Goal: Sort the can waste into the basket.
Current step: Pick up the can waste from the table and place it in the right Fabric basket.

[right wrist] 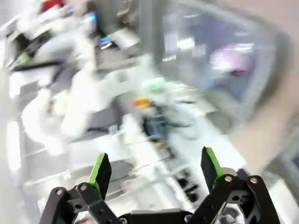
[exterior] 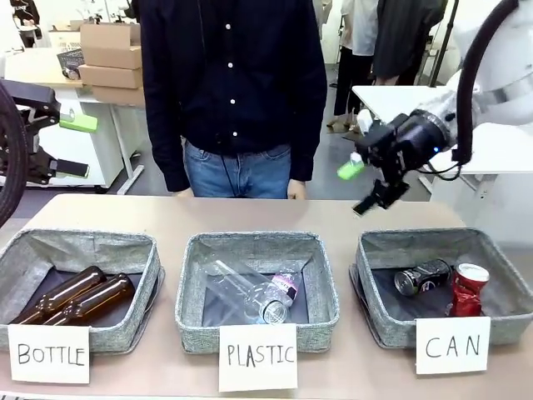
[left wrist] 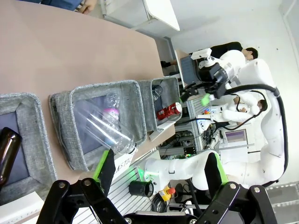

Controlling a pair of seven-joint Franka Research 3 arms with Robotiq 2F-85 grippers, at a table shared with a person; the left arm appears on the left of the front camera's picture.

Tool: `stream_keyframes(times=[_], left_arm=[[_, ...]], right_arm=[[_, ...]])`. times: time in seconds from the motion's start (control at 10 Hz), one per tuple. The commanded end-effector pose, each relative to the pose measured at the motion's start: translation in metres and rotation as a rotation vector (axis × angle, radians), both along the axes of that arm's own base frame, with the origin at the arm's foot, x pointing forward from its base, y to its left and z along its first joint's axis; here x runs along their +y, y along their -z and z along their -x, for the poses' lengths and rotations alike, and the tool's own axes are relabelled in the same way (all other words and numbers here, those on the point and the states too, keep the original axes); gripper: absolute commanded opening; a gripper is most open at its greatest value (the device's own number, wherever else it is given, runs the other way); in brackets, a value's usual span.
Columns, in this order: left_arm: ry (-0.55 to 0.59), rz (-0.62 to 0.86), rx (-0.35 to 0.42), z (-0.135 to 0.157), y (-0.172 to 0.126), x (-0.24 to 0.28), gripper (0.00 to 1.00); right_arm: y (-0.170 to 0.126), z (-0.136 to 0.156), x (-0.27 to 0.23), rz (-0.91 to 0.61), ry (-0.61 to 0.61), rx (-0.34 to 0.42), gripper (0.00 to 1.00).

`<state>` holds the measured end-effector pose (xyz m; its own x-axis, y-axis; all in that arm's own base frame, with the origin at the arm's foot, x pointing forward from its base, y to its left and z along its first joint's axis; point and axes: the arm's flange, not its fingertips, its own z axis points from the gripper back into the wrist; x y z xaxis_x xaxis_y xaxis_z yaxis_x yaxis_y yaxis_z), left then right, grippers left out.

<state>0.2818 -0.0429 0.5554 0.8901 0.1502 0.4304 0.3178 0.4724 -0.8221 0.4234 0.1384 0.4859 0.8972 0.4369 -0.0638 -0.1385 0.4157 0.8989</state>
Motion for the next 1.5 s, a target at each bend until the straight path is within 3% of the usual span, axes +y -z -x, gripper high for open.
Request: stream_keyframes(times=[0.0, 0.1, 0.2, 0.3, 0.4, 1.4], left_arm=[[0.007, 0.019, -0.01, 0.0, -0.001, -0.002, 1.0], [0.007, 0.019, -0.01, 0.0, -0.001, -0.002, 1.0], [0.007, 0.019, -0.01, 0.0, -0.001, -0.002, 1.0], [0.007, 0.019, -0.01, 0.0, -0.001, -0.002, 1.0], [0.007, 0.019, -0.01, 0.0, -0.001, -0.002, 1.0], [0.007, 0.019, -0.01, 0.0, -0.001, -0.002, 1.0]], right_arm=[[-0.009, -0.018, -0.024, -0.382, 0.086, 0.295, 1.0], [-0.009, -0.017, -0.033, -0.417, 0.044, 0.255, 1.0], [-0.007, -0.016, -0.041, -0.42, 0.087, 0.227, 1.0], [-0.004, -0.016, -0.048, -0.419, 0.234, 0.195, 1.0], [-0.01, -0.013, -0.033, -0.378, 0.009, 0.208, 1.0], [-0.01, -0.013, -0.033, -0.378, 0.009, 0.208, 1.0]])
